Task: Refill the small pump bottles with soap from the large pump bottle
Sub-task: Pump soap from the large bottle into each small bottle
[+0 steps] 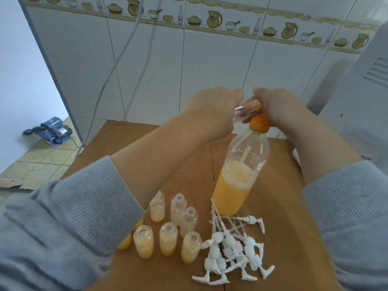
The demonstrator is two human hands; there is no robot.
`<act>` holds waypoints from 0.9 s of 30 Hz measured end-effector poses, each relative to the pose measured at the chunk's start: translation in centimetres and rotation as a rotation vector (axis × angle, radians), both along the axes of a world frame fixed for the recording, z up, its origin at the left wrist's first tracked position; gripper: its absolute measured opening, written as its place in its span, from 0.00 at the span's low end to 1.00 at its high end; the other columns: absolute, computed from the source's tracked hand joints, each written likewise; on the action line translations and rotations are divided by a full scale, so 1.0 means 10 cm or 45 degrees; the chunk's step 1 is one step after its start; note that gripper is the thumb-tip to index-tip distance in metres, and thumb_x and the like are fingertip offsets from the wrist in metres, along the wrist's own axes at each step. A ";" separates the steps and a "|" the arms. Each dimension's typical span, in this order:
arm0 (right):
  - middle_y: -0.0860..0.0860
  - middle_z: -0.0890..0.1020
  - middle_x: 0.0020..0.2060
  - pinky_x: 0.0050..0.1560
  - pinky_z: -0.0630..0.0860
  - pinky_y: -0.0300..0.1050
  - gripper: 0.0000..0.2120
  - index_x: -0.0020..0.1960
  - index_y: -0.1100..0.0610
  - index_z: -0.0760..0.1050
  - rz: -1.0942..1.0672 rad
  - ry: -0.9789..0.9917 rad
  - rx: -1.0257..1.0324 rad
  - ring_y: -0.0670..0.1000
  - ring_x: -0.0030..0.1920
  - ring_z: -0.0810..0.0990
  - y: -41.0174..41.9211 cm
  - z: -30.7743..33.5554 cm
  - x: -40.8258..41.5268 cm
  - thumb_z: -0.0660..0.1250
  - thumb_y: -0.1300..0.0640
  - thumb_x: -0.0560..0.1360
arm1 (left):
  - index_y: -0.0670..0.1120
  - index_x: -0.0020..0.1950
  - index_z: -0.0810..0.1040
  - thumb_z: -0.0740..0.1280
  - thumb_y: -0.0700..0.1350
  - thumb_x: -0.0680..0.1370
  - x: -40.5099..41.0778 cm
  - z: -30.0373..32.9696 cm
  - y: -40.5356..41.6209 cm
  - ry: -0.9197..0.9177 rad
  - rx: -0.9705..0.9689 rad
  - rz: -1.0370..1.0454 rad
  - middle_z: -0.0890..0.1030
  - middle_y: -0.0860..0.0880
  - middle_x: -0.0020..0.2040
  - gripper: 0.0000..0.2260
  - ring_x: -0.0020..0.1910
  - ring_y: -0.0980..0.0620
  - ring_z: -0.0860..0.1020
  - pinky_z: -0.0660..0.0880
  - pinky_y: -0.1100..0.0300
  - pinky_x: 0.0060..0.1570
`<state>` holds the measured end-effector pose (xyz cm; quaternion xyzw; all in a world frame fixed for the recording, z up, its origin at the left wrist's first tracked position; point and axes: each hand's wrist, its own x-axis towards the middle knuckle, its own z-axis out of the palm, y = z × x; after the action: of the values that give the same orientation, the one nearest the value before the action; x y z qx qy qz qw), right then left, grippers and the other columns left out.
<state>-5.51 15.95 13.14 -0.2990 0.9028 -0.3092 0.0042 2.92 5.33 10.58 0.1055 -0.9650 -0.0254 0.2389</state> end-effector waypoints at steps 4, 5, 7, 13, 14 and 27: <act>0.59 0.79 0.49 0.48 0.75 0.47 0.12 0.48 0.58 0.69 0.036 -0.166 0.001 0.56 0.43 0.77 0.00 -0.02 0.05 0.53 0.51 0.82 | 0.50 0.46 0.62 0.63 0.41 0.75 0.01 -0.02 -0.02 -0.035 0.002 -0.014 0.63 0.54 0.34 0.09 0.36 0.51 0.68 0.59 0.61 0.28; 0.57 0.80 0.46 0.46 0.74 0.44 0.14 0.48 0.58 0.71 0.030 -0.188 -0.045 0.53 0.42 0.78 0.02 -0.01 0.05 0.52 0.50 0.82 | 0.50 0.46 0.62 0.64 0.42 0.75 0.02 -0.01 -0.02 -0.020 -0.019 -0.025 0.63 0.54 0.34 0.09 0.36 0.52 0.67 0.59 0.62 0.28; 0.48 0.82 0.33 0.36 0.70 0.36 0.17 0.44 0.57 0.74 0.052 -0.281 -0.195 0.45 0.32 0.80 0.08 0.03 0.06 0.52 0.50 0.82 | 0.50 0.46 0.62 0.65 0.44 0.75 0.02 0.04 -0.01 0.022 -0.048 -0.048 0.63 0.55 0.33 0.10 0.36 0.52 0.67 0.59 0.62 0.28; 0.53 0.75 0.38 0.36 0.70 0.32 0.09 0.55 0.60 0.69 0.037 -0.147 -0.145 0.46 0.32 0.76 0.03 0.02 0.00 0.52 0.57 0.82 | 0.51 0.47 0.63 0.68 0.49 0.74 -0.02 0.01 -0.03 0.046 -0.015 -0.058 0.64 0.55 0.34 0.13 0.38 0.52 0.70 0.65 0.61 0.35; 0.54 0.75 0.40 0.37 0.70 0.34 0.08 0.56 0.60 0.68 0.010 -0.082 -0.094 0.48 0.33 0.75 0.01 0.01 -0.01 0.54 0.58 0.82 | 0.51 0.46 0.63 0.68 0.49 0.74 -0.03 -0.02 -0.04 0.039 -0.002 -0.056 0.65 0.55 0.34 0.13 0.38 0.53 0.70 0.66 0.61 0.35; 0.48 0.78 0.33 0.34 0.71 0.37 0.15 0.38 0.54 0.70 0.051 -0.087 -0.109 0.44 0.30 0.76 0.06 0.01 -0.07 0.55 0.52 0.81 | 0.51 0.46 0.63 0.70 0.51 0.74 -0.01 0.03 -0.03 0.048 -0.054 -0.069 0.63 0.56 0.34 0.15 0.38 0.52 0.69 0.63 0.61 0.33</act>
<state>-6.19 16.56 13.25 -0.3061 0.8819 -0.3575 0.0284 2.81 5.06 10.90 0.0736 -0.9632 -0.0136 0.2583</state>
